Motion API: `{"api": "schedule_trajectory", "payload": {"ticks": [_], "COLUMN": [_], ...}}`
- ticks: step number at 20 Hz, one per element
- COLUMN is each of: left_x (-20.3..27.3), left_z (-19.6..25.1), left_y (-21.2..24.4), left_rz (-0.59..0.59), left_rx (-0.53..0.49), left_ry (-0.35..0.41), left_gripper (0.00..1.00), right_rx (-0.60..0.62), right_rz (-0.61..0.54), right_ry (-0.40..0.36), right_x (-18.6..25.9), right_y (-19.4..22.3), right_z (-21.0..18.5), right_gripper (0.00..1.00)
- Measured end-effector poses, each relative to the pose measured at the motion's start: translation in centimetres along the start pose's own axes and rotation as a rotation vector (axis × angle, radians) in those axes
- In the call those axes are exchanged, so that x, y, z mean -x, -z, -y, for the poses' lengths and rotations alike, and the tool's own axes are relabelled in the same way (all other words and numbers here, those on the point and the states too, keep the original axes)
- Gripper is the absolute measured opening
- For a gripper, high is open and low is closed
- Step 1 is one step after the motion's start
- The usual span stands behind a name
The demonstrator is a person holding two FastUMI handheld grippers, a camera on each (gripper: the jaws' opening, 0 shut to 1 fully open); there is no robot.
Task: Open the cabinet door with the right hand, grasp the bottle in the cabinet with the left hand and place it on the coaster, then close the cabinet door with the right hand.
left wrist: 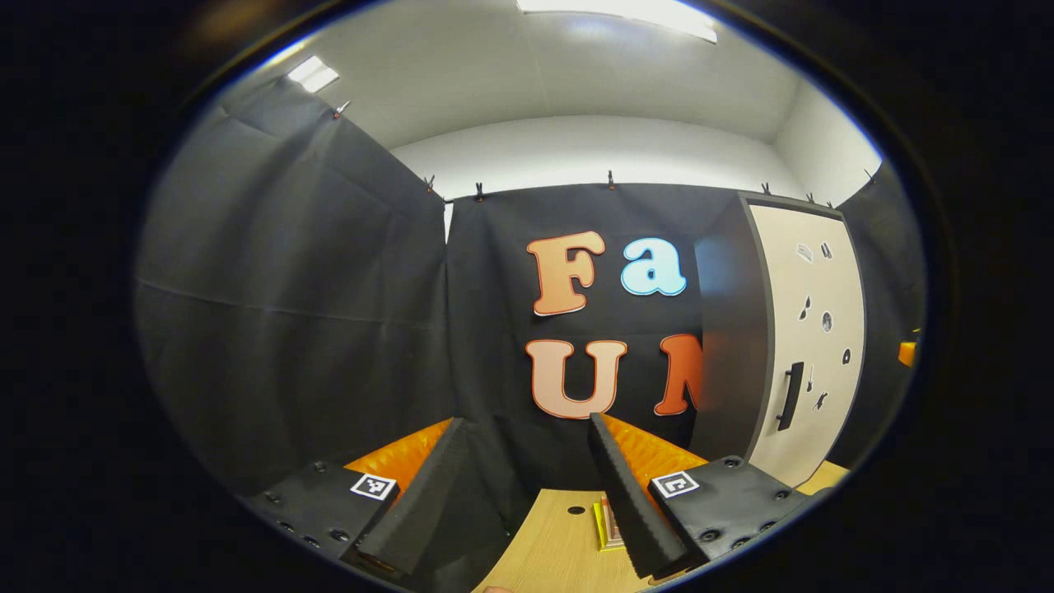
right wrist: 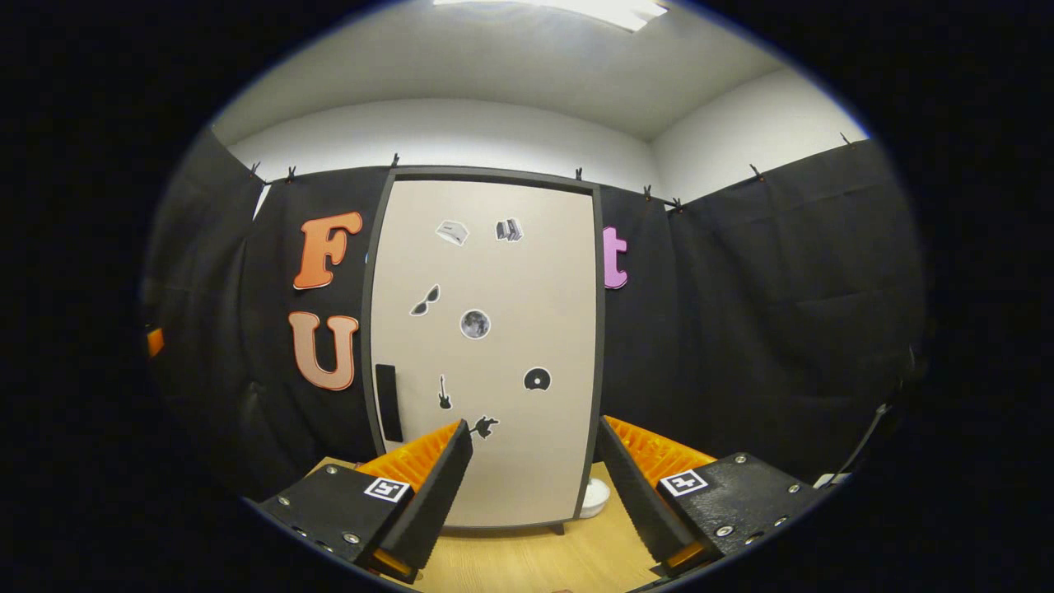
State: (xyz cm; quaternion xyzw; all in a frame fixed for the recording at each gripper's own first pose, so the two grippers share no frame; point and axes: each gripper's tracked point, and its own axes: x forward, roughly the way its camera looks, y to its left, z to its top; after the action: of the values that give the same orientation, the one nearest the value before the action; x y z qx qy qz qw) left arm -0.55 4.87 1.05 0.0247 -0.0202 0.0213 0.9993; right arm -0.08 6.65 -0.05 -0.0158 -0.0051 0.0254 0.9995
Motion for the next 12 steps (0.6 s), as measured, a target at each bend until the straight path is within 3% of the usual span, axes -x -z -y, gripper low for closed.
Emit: {"api": "schedule_trajectory", "payload": {"ticks": [12], "left_x": [0.6], "left_z": [-3.2], "left_y": [1.1], "left_rz": [-0.018], "left_rx": [-0.007], "left_ry": [-0.059], "left_gripper": [0.97], "right_rx": [-0.026], "right_rz": [-0.084], "right_ry": [-0.149], "right_x": [-6.9], "right_y": [4.1], "right_z": [-10.2], "right_gripper": [0.95]}}
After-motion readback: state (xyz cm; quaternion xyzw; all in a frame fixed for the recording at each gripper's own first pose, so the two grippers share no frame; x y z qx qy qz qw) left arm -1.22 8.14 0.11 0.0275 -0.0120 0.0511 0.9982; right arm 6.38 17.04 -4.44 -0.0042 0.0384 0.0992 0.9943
